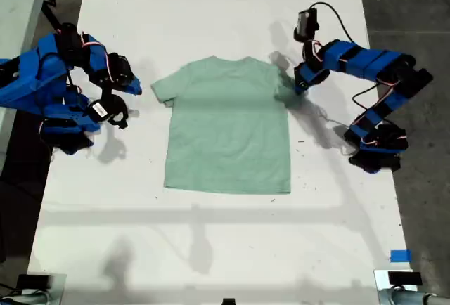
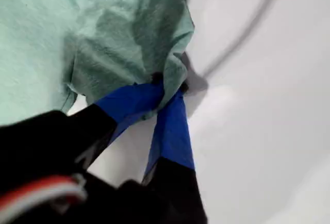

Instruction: Fold t-shirt

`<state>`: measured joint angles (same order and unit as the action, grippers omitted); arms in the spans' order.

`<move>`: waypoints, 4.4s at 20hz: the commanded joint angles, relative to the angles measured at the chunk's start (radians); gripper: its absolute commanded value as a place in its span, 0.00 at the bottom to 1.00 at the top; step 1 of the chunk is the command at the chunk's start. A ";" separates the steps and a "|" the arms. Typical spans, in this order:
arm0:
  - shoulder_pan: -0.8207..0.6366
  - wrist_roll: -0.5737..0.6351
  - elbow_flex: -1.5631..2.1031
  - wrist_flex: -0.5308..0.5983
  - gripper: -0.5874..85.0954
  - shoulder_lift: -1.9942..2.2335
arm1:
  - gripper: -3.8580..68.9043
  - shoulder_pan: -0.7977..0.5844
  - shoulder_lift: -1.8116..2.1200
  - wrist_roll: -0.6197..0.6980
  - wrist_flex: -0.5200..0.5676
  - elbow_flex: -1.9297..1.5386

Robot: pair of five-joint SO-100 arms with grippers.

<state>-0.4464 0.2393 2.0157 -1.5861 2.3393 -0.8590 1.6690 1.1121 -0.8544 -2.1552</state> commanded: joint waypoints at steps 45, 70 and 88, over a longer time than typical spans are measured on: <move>-0.120 0.114 -0.089 0.084 0.30 -0.238 | 0.31 0.382 0.311 -0.492 -0.703 0.713; -0.339 0.282 -0.537 0.198 0.33 -1.000 | 0.29 0.456 0.762 -0.640 -0.620 0.198; -0.549 0.259 -0.551 0.135 0.01 -0.927 | 0.30 0.466 0.950 -0.669 -0.630 0.077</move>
<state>-0.9557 0.4832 1.4650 -1.4220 1.3023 -0.3988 2.5970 0.4449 -1.5171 -2.0847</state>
